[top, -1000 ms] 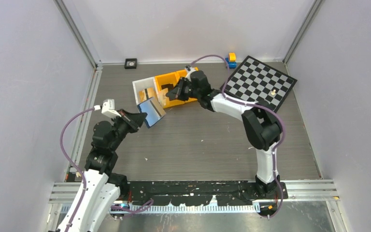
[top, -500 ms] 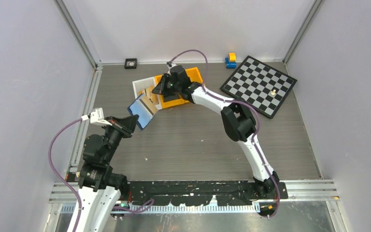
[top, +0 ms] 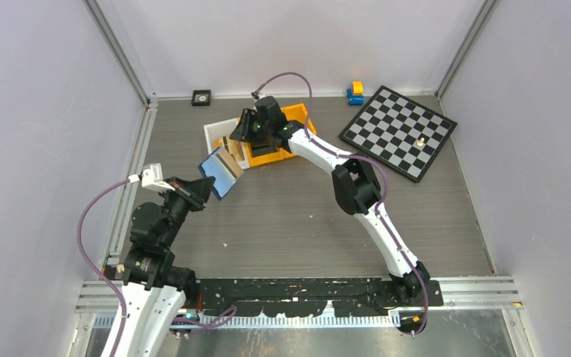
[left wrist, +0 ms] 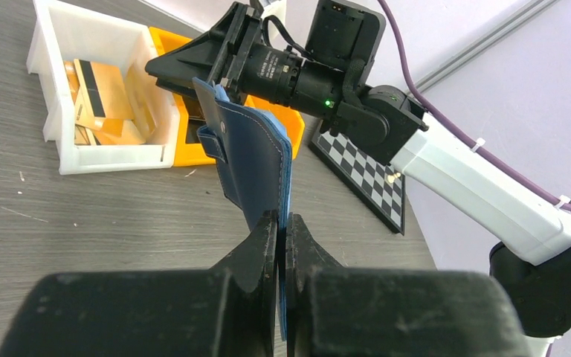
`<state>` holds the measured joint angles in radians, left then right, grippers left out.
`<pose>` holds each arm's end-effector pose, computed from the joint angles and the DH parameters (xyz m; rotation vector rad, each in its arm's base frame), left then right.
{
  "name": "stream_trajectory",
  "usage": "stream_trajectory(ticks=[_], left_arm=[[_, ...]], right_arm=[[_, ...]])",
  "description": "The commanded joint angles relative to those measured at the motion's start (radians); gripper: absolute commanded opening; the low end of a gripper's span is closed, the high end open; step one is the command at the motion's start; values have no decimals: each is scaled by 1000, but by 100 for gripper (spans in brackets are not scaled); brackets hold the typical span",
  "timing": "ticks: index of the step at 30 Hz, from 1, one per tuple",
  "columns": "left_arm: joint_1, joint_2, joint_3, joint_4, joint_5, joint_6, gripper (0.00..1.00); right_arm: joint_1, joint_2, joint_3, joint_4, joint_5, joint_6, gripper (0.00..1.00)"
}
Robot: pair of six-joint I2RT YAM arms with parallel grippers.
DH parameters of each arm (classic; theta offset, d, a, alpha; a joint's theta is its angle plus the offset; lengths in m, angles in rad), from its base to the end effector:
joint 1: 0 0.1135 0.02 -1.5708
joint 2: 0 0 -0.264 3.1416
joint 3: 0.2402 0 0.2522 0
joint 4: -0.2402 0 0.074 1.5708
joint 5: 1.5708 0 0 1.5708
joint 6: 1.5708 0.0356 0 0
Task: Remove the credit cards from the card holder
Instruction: Place the credit card in the storage box, then remove the credit card from the card holder.
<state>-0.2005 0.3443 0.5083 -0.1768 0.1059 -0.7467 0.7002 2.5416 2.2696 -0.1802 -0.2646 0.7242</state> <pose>0.1098 -0.0261 0.3004 -0.3602 1.6049 -0.8171 0.4432 0.3856 0.2072 -0.1571 2.2050 1.1231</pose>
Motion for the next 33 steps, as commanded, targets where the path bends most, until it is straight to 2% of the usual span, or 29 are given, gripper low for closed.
stream_trajectory(ticks=[1, 10, 15, 18, 21, 25, 29, 33], left_arm=[[7, 29, 5, 97, 41, 7, 0], [7, 125, -48, 262, 149, -52, 0], [6, 178, -88, 386, 213, -94, 0], [7, 240, -112, 509, 281, -131, 0], [2, 334, -130, 646, 352, -167, 0], [-10, 482, -143, 845, 444, -224, 0], [-10, 577, -134, 980, 511, -279, 0], [-10, 596, -134, 1036, 534, -303, 0]], right_arm=[[1, -112, -46, -13, 35, -66, 40], [-7, -543, -589, 34, 135, -230, 66], [-12, -787, -881, 74, 251, -248, 93], [-21, -926, -1047, 128, 312, -207, 93], [-26, -1056, -1259, 285, 301, -143, 94], [-56, -1159, -1502, 603, 121, -21, 94], [-81, -1147, -1541, 730, -13, 36, 95], [-87, -1100, -1565, 880, -114, 123, 95]])
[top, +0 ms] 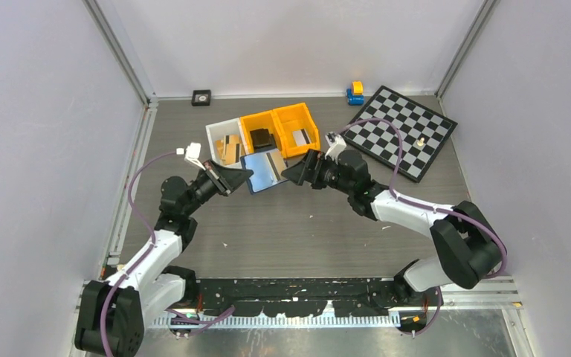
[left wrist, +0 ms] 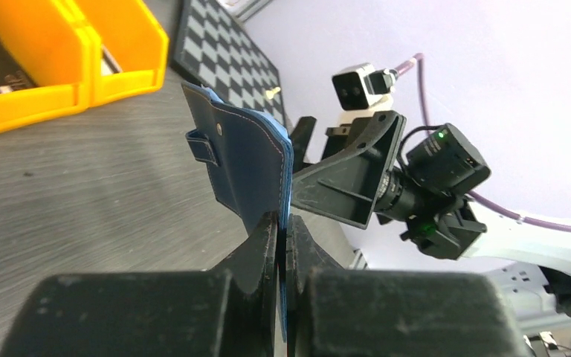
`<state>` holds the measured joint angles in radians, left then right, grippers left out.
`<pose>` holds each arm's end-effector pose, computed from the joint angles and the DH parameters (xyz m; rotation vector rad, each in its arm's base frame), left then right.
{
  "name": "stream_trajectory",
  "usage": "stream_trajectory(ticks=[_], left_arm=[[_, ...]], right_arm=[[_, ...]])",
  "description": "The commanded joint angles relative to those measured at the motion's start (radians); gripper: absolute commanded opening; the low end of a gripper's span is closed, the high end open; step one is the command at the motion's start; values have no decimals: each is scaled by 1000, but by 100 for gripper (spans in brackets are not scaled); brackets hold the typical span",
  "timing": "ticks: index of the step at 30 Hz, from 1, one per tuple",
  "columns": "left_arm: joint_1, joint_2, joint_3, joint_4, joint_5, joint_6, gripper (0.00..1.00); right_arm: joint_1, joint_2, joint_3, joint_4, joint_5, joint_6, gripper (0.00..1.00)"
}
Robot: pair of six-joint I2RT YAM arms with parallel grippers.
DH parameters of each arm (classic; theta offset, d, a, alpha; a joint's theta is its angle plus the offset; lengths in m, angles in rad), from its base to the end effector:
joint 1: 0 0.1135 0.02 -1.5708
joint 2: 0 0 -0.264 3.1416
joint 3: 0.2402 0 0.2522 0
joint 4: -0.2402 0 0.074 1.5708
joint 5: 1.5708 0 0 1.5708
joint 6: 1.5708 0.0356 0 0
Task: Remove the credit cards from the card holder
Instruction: Remove the credit card from the card holder.
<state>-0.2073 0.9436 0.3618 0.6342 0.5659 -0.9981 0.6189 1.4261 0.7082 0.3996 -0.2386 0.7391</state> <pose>0.1982 -0.0612 0.2482 -0.1663 1.6898 -1.3587 0.2468 0.1861 0.2248 -0.0541 2.0494 1.1184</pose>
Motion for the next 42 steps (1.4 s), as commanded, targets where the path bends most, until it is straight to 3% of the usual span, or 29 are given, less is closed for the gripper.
stream_trajectory(ticks=[1, 7, 16, 25, 32, 39, 42], left_arm=[[-3, -3, 6, 240, 72, -60, 0], [-4, 34, 0, 356, 110, -122, 0], [-4, 87, -3, 423, 126, -160, 0], [-5, 127, -5, 404, 115, -139, 0], [-4, 126, 5, 345, 105, -115, 0], [-4, 109, 17, 248, 79, -69, 0], [-3, 77, 38, 54, -6, -4, 2]], right_arm=[[-11, 29, -12, 333, -152, 131, 95], [-84, 95, -77, 631, -248, 349, 95], [-97, 152, -72, 805, -323, 453, 94], [-133, 168, -102, 928, -333, 522, 59], [-136, 169, -83, 869, -351, 502, 28], [-136, 116, -72, 717, -336, 419, 16], [-137, 98, -74, 675, -320, 394, 6]])
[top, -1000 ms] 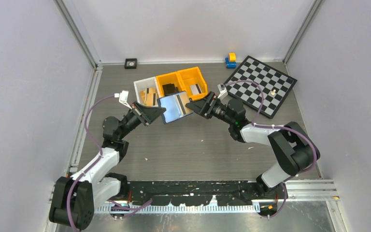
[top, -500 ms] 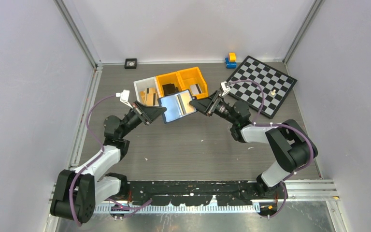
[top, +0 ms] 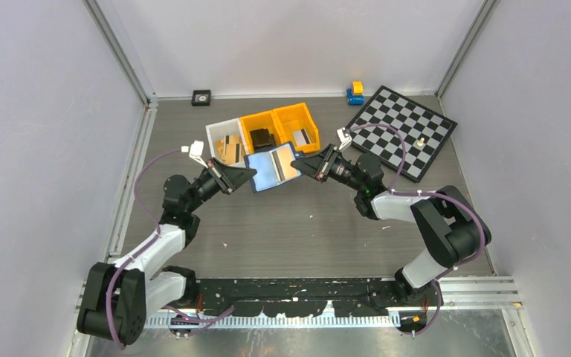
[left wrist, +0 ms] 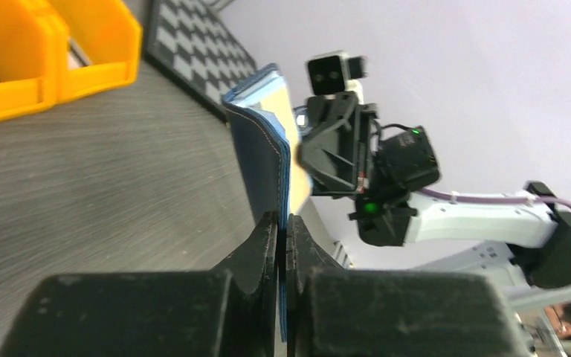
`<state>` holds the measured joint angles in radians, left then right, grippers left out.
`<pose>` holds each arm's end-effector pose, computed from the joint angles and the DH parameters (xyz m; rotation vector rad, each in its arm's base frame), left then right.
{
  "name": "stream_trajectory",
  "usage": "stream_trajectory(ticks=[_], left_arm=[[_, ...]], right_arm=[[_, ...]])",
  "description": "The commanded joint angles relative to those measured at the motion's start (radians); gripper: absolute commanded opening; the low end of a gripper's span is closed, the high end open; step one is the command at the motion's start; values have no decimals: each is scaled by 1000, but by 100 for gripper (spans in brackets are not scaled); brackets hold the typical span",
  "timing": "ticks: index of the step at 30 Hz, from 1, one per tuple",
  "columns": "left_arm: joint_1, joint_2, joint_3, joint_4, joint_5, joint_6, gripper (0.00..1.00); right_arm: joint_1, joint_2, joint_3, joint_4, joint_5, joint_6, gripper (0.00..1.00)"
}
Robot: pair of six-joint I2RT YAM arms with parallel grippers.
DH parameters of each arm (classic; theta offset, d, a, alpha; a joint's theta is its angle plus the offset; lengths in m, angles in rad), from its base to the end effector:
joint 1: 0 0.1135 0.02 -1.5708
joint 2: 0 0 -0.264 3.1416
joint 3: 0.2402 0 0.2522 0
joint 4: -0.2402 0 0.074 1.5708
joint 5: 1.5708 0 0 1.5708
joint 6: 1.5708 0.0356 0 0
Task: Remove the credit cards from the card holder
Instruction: Remove the credit card from the card holder.
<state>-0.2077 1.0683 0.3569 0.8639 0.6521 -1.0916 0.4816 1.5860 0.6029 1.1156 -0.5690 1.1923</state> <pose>0.2095 -0.0662 0.2459 -0.1092 1.6385 -1.4884 0.2684 0.1619 0.2206 0.0571 1.7288 1.7128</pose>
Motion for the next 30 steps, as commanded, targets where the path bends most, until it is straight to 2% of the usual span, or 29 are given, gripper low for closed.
stream_trajectory(ticks=[1, 3, 5, 7, 9, 10, 12, 15, 18, 23, 29, 30], left_arm=[[-3, -65, 59, -269, -131, 121, 8], [-2, -94, 95, -510, -227, 186, 30], [-4, -119, 124, -635, -299, 224, 54], [-4, -138, 144, -707, -345, 247, 66], [-4, -152, 149, -717, -360, 255, 68], [-11, -156, 147, -698, -348, 258, 65], [-42, -148, 139, -626, -309, 269, 54], [-103, -133, 163, -614, -301, 300, 40], [-137, -150, 168, -573, -271, 325, 34], [-211, -195, 139, -470, -269, 365, 30], [-239, -33, 187, -417, -171, 338, 8], [-239, -12, 192, -416, -164, 333, 7]], right_arm=[[1, -69, 27, -59, 23, -69, 4], [1, -84, 19, -88, 46, -88, 1], [-1, -96, 16, -110, 62, -103, 0], [-1, -105, 17, -126, 67, -118, 1], [1, -118, 20, -162, 78, -142, 0], [1, -124, 24, -186, 85, -158, 0], [2, -135, 29, -227, 98, -185, 1], [7, -147, 34, -266, 111, -211, 0], [15, -153, 37, -284, 116, -225, 1], [30, -138, 45, -265, 95, -223, 1], [58, -129, 44, -170, 49, -196, 0], [62, -135, 42, -167, 50, -201, 0]])
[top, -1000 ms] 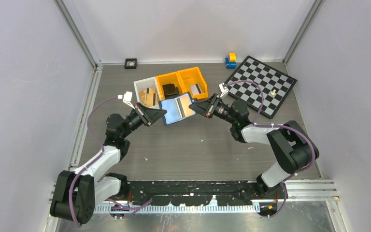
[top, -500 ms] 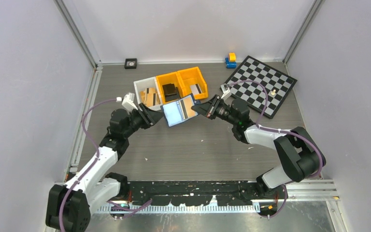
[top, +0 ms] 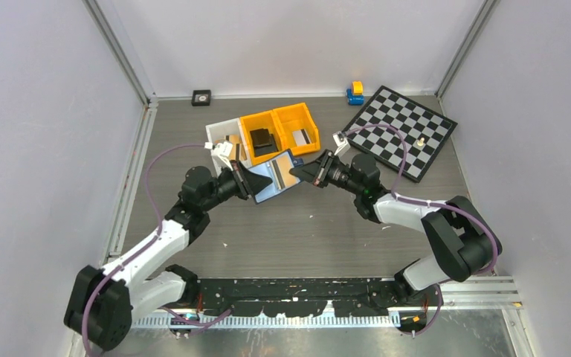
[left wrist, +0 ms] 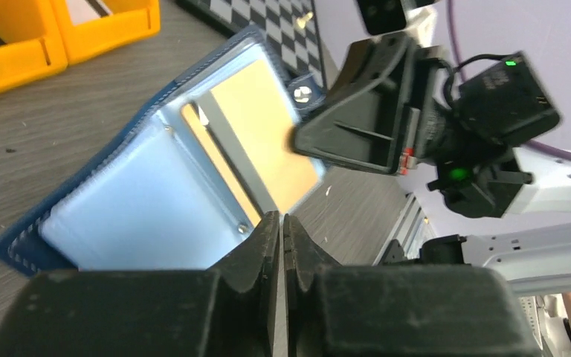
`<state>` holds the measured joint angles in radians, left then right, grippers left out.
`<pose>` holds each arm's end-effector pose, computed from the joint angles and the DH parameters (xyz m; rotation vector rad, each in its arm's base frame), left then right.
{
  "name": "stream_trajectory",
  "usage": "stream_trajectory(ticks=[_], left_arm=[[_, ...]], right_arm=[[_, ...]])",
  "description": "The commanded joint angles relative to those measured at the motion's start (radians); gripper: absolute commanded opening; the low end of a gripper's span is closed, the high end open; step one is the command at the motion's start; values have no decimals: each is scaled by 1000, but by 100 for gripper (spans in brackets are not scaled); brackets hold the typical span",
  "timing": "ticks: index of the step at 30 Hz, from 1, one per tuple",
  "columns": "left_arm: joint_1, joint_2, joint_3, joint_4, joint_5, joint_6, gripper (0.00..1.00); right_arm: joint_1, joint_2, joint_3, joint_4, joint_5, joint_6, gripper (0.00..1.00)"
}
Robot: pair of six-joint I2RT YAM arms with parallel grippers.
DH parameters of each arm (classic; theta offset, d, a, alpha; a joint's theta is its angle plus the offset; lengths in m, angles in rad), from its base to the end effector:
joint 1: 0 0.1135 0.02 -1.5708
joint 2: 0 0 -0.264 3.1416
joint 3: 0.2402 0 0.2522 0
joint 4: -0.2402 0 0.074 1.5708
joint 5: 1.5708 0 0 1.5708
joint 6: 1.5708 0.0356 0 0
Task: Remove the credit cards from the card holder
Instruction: Remove the credit card from the card holder.
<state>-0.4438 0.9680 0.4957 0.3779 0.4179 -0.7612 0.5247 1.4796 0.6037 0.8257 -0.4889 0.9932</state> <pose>0.1941 -0.1083 0.2629 0.0579 1.8167 -1.2320 0.2549 0.1669 0.2214 0.0025 1.8588 1.5110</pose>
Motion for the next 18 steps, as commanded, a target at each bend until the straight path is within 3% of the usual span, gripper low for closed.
stream_trajectory(ticks=[1, 6, 18], left_arm=[[-3, 101, 53, 76, 74, -5, 7], [-1, 139, 50, 90, 67, -41, 21], [26, 157, 52, 81, 83, -69, 29]], right_arm=[[21, -33, 38, 127, -30, -5, 1], [33, -47, 27, 171, -39, -4, 0], [37, -38, 19, 220, -50, 18, 0]])
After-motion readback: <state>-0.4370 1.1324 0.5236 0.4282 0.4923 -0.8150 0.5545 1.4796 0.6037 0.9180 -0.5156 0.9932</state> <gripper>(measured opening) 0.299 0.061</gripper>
